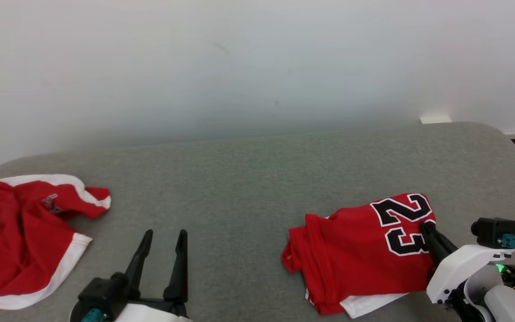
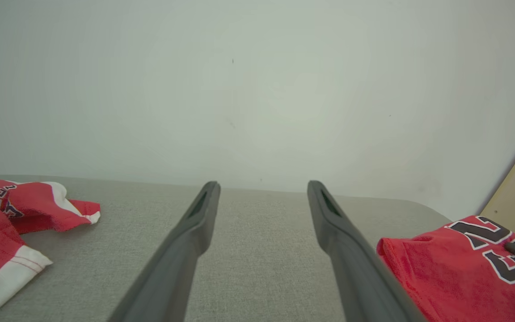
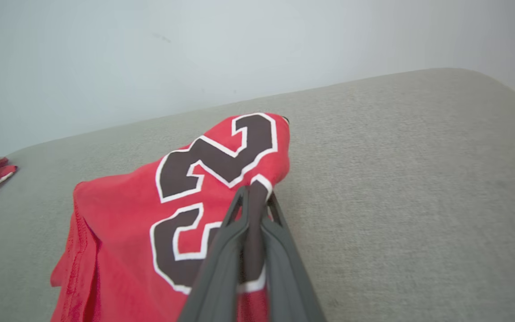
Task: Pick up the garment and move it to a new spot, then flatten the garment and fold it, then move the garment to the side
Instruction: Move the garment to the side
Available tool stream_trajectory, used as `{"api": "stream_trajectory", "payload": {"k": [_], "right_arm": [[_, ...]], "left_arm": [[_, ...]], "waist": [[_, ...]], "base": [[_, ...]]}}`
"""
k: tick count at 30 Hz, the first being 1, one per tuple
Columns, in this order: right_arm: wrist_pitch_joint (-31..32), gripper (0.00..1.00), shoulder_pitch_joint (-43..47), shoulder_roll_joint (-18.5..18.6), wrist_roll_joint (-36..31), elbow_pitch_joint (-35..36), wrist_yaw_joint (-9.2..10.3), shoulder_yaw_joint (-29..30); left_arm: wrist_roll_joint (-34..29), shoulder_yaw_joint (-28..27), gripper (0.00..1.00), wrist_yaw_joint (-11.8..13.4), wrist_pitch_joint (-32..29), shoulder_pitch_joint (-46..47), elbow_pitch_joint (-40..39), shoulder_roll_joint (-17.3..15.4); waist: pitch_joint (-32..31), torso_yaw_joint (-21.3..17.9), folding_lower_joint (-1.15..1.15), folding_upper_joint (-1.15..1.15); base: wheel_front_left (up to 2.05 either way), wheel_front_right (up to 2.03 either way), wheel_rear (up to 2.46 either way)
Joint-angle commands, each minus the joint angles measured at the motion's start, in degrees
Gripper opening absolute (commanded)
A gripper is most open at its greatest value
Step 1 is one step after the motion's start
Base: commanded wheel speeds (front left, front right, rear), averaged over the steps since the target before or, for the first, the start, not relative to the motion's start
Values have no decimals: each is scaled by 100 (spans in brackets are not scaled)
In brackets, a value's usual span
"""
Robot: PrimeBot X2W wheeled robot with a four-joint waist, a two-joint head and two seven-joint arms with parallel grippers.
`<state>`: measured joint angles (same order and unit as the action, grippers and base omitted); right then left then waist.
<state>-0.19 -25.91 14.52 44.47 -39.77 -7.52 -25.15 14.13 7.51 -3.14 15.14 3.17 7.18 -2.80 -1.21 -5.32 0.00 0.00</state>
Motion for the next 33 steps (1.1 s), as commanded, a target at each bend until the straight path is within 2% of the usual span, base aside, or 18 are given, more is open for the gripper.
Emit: {"api": "stream_trajectory", "payload": {"k": [1, 7, 12, 20, 29, 33], "right_arm": [[-57, 0, -77, 50, 48, -46, 8, 48], [-298, 0, -138, 149, 128, -95, 8, 236], [-440, 0, -272, 148, 249, 21, 8, 316], [-708, 0, -1083, 327, 470, 92, 8, 465], [-816, 0, -2299, 1023, 921, -291, 8, 712], [-808, 0, -2578, 1390, 1042, -820, 8, 883]], "left_arm": [[-16, 25, 100, 16, -1, 70, 12, -21], [-56, 220, 100, 49, -2, 201, 65, -21], [-161, 417, 100, 7, -2, 393, 68, -22], [-532, 640, 100, -176, -2, 984, 107, -42], [-739, 678, 100, -279, -2, 1486, 81, -132], [-801, 684, 100, -291, -2, 1561, 49, -132]], "waist": [[82, -414, 0, 0], [205, -972, 0, 0], [509, -1127, 0, 0], [1542, -876, 0, 0], [2533, -639, 0, 0], [2741, -590, 0, 0]], "base": [[0, 0, 0], [0, 0, 0], [0, 0, 0], [0, 0, 0], [0, 0, 0], [0, 0, 0]]}}
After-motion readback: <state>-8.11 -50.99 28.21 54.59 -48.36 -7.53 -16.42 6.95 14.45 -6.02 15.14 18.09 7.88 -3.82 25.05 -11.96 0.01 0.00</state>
